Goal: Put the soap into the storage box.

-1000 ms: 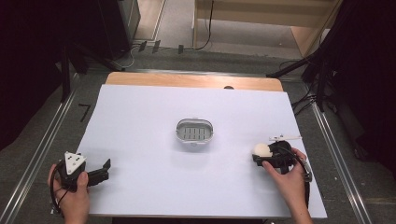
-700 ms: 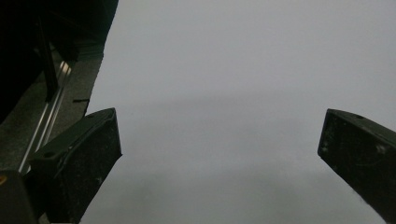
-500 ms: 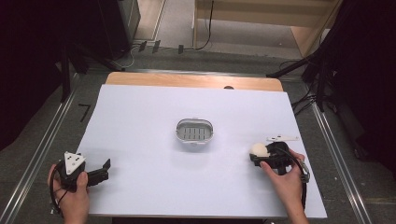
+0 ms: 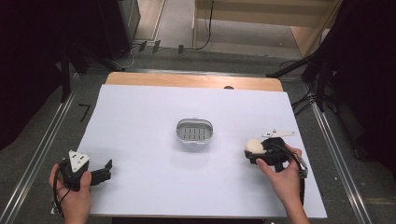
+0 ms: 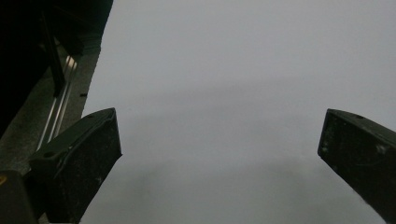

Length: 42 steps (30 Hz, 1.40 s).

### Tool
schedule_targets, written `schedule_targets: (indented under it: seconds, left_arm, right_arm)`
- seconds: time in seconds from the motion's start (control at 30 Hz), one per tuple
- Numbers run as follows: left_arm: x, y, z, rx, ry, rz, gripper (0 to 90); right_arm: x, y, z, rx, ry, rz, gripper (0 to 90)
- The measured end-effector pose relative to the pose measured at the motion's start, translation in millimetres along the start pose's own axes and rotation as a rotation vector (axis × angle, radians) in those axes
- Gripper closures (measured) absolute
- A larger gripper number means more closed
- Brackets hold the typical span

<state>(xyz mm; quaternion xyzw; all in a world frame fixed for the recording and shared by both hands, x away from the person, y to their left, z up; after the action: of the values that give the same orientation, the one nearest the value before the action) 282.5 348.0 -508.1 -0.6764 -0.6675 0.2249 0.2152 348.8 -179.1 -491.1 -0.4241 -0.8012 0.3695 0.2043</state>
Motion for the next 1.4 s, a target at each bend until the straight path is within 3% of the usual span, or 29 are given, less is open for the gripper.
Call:
schedule_targets:
  seconds: [0.23,0.5,0.87,1.1,1.4]
  left_arm:
    - [2.8,-1.6,-0.9,-0.016,-0.033,0.010,0.0]
    - [0.1,-3.8,-0.9,-0.033,-0.001,0.005,0.0]
    - [-0.3,-4.0,-1.0,-0.039,-0.001,0.006,0.0]
    - [-3.2,-3.4,-0.2,-0.034,0.038,-0.006,0.0]
    - [-2.6,-3.6,-0.4,-0.036,0.028,-0.004,0.0]
  right_arm:
    - [10.8,2.6,-14.3,-0.004,-0.004,-0.023,25.0]
    - [19.6,3.7,-28.5,-0.001,-0.023,-0.039,25.0]
    - [28.6,7.6,-44.5,-0.010,-0.038,-0.053,25.0]
    - [37.2,11.9,-53.0,-0.010,-0.055,-0.068,25.0]
    - [51.6,18.7,-67.5,-0.014,-0.071,-0.083,25.0]
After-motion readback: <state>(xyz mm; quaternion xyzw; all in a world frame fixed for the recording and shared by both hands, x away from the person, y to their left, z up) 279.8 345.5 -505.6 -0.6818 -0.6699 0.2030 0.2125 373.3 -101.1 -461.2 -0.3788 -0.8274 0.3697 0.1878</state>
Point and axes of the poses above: each handheld gripper's, and its own axes: y roughly forward along the jaws, z roughly out of its underside, x roughly to its left, the point moved 7 cm from there along y, roughly forward along the jaws, and after that the axes turned 10 degrees about -y, right-handed, at the moved point
